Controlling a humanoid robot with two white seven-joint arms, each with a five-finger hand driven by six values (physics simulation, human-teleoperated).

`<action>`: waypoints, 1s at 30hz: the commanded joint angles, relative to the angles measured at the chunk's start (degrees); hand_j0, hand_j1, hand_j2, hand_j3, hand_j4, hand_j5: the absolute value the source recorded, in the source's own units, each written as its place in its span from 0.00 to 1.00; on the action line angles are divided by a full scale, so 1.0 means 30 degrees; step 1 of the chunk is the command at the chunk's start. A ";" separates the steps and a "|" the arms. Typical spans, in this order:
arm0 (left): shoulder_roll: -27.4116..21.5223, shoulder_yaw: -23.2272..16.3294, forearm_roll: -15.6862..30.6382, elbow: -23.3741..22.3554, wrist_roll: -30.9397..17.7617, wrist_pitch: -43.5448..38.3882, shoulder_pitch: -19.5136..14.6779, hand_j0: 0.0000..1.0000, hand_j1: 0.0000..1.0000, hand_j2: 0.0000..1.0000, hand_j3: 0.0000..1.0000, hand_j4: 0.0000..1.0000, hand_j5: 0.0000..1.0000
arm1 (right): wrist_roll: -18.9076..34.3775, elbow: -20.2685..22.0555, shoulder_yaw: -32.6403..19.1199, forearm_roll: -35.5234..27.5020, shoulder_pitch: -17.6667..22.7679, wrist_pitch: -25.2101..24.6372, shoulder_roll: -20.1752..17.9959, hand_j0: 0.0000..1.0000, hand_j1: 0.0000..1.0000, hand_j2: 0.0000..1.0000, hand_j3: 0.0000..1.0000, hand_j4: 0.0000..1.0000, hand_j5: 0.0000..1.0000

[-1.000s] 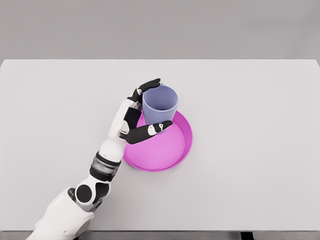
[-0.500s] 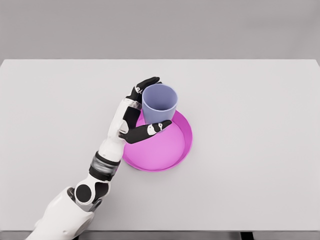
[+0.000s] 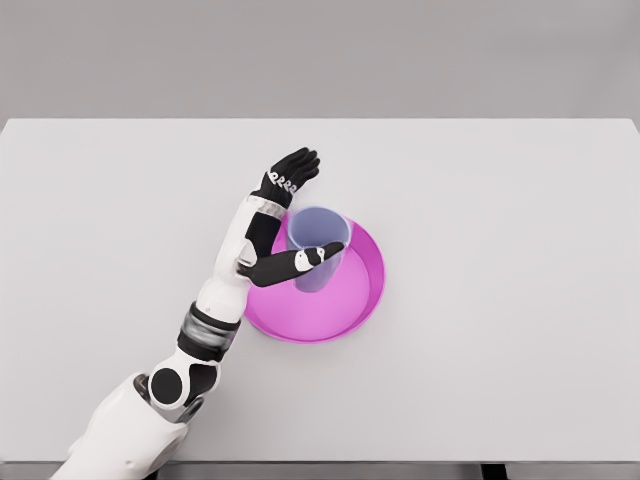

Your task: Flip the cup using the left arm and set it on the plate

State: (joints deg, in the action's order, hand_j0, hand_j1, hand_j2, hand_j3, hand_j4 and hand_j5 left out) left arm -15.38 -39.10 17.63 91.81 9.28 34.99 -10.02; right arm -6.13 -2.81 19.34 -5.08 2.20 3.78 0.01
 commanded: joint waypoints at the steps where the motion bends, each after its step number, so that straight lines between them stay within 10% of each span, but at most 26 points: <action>1: 0.0001 -0.0005 -0.0019 0.0011 -0.0016 0.0004 0.0000 0.93 0.93 0.93 0.93 0.93 0.93 | -0.0006 -0.0002 -0.0001 -0.0005 0.0000 0.0001 -0.0004 1.00 1.00 1.00 1.00 1.00 1.00; 6: -0.0437 0.0024 0.0011 0.0333 0.0013 0.0004 0.0000 0.93 0.93 0.93 0.93 0.93 0.93 | -0.0006 -0.0002 -0.0001 -0.0005 0.0000 0.0001 -0.0004 1.00 1.00 1.00 1.00 1.00 1.00; 14: -0.7817 0.2280 0.2178 0.2824 0.0013 0.0004 -0.0292 1.00 1.00 1.00 1.00 1.00 1.00 | 0.0023 -0.0002 -0.0001 -0.0005 0.0000 0.0001 -0.0004 1.00 1.00 1.00 1.00 1.00 1.00; 18: -1.1393 0.0875 -0.0369 0.2590 -0.0659 0.0004 -0.1522 1.00 1.00 1.00 1.00 1.00 1.00 | -0.0006 -0.0002 -0.0001 -0.0005 0.0000 0.0001 -0.0004 1.00 1.00 1.00 1.00 1.00 1.00; 23: -1.4412 -0.0035 0.4139 0.2355 -1.4759 0.0004 -0.3516 1.00 1.00 1.00 1.00 1.00 1.00 | -0.0006 -0.0002 -0.0001 -0.0005 0.0000 0.0001 -0.0004 1.00 1.00 1.00 1.00 1.00 1.00; 30: -1.4970 0.0961 0.7363 0.2062 -1.4759 0.0004 -0.3838 1.00 1.00 1.00 1.00 1.00 1.00 | -0.0006 -0.0002 -0.0001 -0.0005 0.0000 0.0001 -0.0004 1.00 1.00 1.00 1.00 1.00 1.00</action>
State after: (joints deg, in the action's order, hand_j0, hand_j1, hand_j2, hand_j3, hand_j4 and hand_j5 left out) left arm -59.67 -37.49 36.73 98.37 -33.21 35.12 -21.53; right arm -6.14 -2.81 19.34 -5.08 2.20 3.78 0.01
